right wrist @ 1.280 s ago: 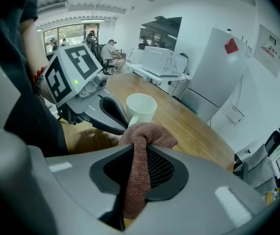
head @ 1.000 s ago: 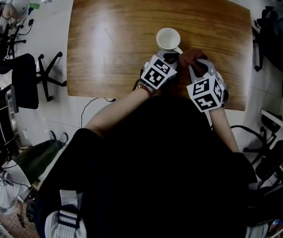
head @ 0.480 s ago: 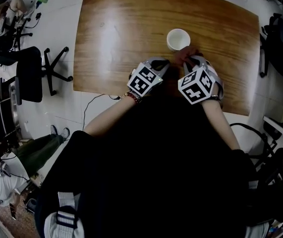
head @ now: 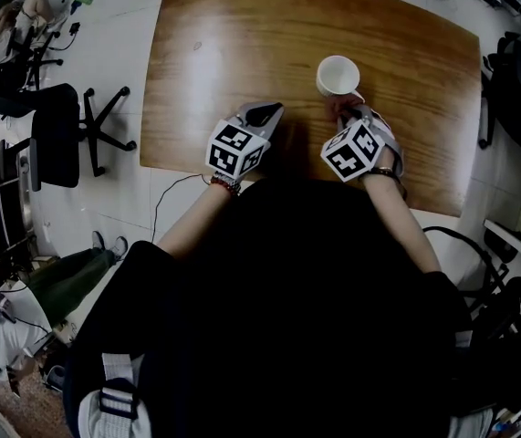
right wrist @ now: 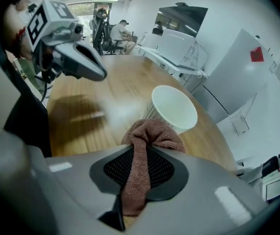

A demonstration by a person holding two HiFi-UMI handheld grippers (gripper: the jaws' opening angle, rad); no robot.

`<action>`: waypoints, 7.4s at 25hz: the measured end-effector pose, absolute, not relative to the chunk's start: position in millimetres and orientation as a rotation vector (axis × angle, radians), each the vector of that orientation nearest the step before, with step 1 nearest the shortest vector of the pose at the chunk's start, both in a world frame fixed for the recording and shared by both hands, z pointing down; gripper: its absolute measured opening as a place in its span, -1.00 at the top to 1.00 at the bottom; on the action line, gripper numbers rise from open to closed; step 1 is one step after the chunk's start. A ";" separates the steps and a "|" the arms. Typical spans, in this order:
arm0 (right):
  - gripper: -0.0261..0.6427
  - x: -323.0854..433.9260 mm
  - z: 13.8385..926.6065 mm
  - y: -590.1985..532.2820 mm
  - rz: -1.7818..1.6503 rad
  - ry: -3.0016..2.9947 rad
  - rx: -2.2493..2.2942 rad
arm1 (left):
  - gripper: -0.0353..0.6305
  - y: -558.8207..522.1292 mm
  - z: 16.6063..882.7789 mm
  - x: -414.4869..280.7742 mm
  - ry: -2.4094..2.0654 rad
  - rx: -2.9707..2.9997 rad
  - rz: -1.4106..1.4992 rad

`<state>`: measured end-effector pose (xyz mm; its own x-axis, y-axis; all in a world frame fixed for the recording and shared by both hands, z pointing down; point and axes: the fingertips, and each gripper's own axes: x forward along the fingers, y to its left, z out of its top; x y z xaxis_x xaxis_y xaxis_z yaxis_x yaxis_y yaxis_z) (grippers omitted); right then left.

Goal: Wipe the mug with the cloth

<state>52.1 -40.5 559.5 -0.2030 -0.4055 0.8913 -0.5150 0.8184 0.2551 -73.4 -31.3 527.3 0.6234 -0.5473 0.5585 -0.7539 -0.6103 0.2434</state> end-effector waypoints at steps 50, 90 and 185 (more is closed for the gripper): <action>0.72 -19.2 519.9 -67.4 0.302 -2.059 0.918 | 0.89 -42.7 502.6 -93.8 -0.903 2.618 0.460; 0.72 -55.4 542.5 -122.4 0.800 -2.092 1.197 | 0.89 -43.1 505.0 -97.1 -0.872 2.592 0.447; 0.72 46.8 568.6 -64.7 0.201 -2.057 0.671 | 0.71 -47.0 556.8 -35.2 -0.888 2.539 0.739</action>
<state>46.8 -64.7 568.6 -0.4174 -0.3816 0.8247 -0.5343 0.8372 0.1169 -35.2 -47.0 556.8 0.6674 -0.4705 0.5772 -0.6533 -0.7420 0.1505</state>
